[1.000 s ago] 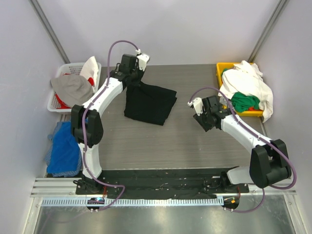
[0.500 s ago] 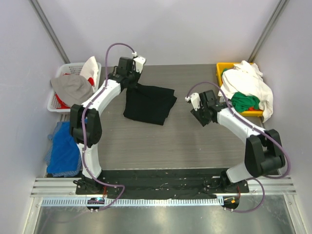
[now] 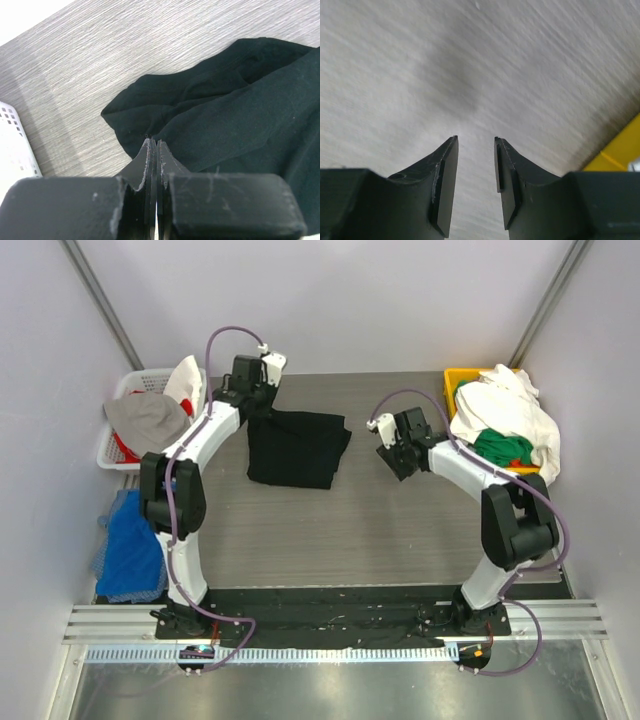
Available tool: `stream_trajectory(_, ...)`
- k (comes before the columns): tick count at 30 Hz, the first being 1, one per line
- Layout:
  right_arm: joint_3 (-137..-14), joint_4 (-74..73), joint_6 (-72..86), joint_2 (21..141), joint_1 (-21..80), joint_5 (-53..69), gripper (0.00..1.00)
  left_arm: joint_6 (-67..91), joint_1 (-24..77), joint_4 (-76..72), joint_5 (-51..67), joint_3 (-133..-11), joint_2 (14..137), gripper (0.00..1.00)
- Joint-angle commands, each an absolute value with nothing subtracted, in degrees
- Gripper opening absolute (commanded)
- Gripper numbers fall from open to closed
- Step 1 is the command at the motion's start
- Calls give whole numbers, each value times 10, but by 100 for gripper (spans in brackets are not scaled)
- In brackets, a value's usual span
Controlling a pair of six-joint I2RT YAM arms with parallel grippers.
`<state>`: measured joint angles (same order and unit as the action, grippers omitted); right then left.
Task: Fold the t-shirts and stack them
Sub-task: Smooth out wrinkles on the folded tshirt
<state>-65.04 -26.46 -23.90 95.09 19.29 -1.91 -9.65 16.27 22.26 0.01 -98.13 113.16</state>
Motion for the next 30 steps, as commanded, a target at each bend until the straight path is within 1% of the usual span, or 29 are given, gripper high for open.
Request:
stream_trajectory(1,-726,-229,-217,995,212,-7,42,-105,157,176,-11,-993,1149,0)
stream_trajectory(5,-772,-231,-215,1039,226,-13,42,-112,157,178,-26,-997,1169,0)
stream_trajectory(7,-784,-233,-218,1048,233,-18,42,-117,157,179,-36,-997,1182,3)
stream_trajectory(8,-787,-234,-219,1051,239,-20,43,-119,157,179,-42,-991,1185,7)
stream_trajectory(9,-789,-234,-219,1057,243,-26,42,-123,157,178,-45,-989,1188,18)
stream_trajectory(10,-794,-233,-221,1059,243,-27,42,-122,158,175,-50,-986,1193,23)
stream_trajectory(14,-807,-233,-223,1067,251,-30,42,-122,157,153,-84,-969,1196,48)
stream_trajectory(17,-822,-234,-223,1070,260,-30,43,-121,158,125,-106,-952,1185,57)
stream_trajectory(18,-826,-234,-224,1072,264,-29,43,-121,158,112,-112,-949,1181,62)
stream_trajectory(19,-834,-236,-223,1074,269,-30,43,-120,157,107,-113,-947,1178,65)
stream_trajectory(20,-837,-237,-222,1075,273,-31,44,-117,157,103,-116,-946,1173,71)
stream_trajectory(22,-847,-241,-212,1078,276,-23,45,-116,157,99,-115,-947,1162,75)
stream_trajectory(23,-850,-241,-203,1078,276,-14,46,-112,157,98,-113,-947,1158,81)
stream_trajectory(26,-848,-231,-191,1075,276,-8,52,-100,158,98,-102,-941,1136,85)
stream_trajectory(27,-849,-225,-184,1077,276,-8,62,-98,157,99,-97,-938,1123,87)
stream_trajectory(28,-850,-223,-178,1079,276,-8,67,-96,157,101,-84,-934,1116,88)
stream_trajectory(30,-854,-218,-161,1088,274,19,70,-88,158,105,-69,-919,1096,92)
